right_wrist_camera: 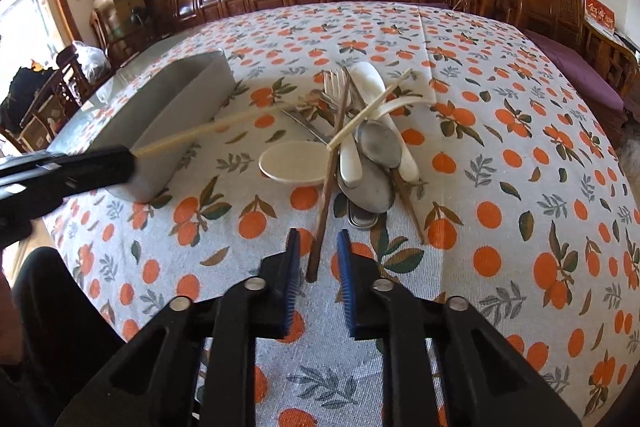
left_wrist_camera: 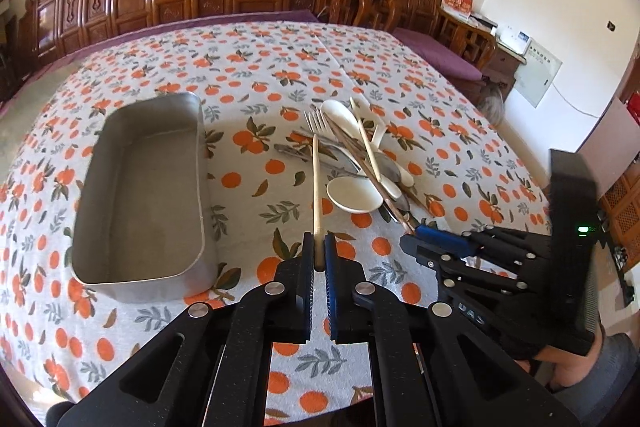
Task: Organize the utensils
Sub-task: 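Carry the chopstick into the metal tray and open the left tool while the right tool grasps another chopstick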
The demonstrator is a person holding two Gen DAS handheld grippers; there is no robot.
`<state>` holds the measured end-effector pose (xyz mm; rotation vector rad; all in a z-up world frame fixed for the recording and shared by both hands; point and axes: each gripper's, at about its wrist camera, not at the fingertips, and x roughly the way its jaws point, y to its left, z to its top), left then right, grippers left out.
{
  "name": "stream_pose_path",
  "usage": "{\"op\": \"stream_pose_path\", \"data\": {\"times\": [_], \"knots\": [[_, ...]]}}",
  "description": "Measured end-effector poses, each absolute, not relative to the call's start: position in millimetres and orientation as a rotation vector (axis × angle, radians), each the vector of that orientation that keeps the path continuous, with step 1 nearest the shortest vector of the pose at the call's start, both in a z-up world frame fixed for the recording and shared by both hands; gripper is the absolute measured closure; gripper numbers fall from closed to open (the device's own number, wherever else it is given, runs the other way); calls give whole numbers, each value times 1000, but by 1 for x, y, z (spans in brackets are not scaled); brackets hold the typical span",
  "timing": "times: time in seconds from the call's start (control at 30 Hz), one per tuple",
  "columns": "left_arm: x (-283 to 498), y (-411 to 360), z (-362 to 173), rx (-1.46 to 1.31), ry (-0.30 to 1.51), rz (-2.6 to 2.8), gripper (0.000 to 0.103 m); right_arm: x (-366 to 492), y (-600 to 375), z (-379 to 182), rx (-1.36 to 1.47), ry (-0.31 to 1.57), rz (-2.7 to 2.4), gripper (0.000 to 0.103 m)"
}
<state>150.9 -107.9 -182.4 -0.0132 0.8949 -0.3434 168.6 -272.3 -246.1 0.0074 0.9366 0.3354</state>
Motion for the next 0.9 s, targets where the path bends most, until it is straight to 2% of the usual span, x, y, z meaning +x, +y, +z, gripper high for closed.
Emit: {"op": "stream_pose_path", "data": {"times": [0.07, 0.2, 0.9], "knots": [[146, -106, -175, -2, 873, -342, 99, 169, -273, -247, 7, 939, 334, 94], [137, -102, -162, 8, 840, -339, 99, 168, -278, -245, 24, 931, 325, 97], [130, -50, -138, -14, 775, -254, 99, 144, -255, -171, 43, 811, 385, 97]]}}
